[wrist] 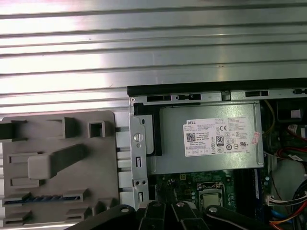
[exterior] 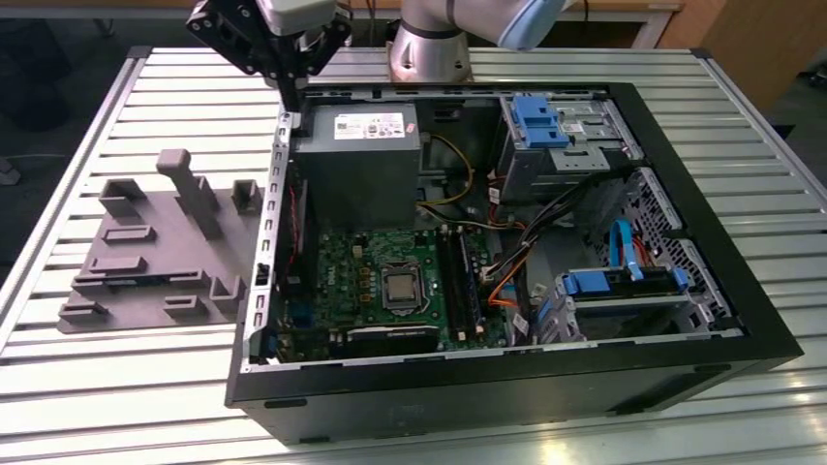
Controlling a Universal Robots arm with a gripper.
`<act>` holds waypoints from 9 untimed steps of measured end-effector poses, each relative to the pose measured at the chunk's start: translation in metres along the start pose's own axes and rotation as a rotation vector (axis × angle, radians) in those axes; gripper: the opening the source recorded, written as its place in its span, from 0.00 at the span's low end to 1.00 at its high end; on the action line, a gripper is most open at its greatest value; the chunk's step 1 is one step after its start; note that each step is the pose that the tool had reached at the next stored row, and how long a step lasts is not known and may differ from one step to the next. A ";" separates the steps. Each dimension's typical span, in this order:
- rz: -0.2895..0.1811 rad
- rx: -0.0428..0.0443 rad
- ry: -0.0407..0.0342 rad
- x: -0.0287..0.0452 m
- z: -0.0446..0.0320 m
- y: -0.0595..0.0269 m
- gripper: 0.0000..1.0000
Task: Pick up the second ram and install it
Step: 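Reach for the second ram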
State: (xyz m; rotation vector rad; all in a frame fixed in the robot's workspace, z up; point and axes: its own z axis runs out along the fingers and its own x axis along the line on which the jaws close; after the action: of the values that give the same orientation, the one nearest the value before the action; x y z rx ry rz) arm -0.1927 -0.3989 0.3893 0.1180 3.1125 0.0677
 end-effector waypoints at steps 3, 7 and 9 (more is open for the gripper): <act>0.000 0.0000 0.0000 0.0022 0.0001 -0.0002 0.11; 0.000 0.0000 0.0000 0.0050 0.0002 -0.0004 0.11; 0.000 0.0000 0.0000 0.0064 0.0003 -0.0005 0.11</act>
State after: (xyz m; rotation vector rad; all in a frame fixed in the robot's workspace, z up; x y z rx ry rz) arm -0.1991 -0.3989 0.3889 0.1180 3.1125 0.0677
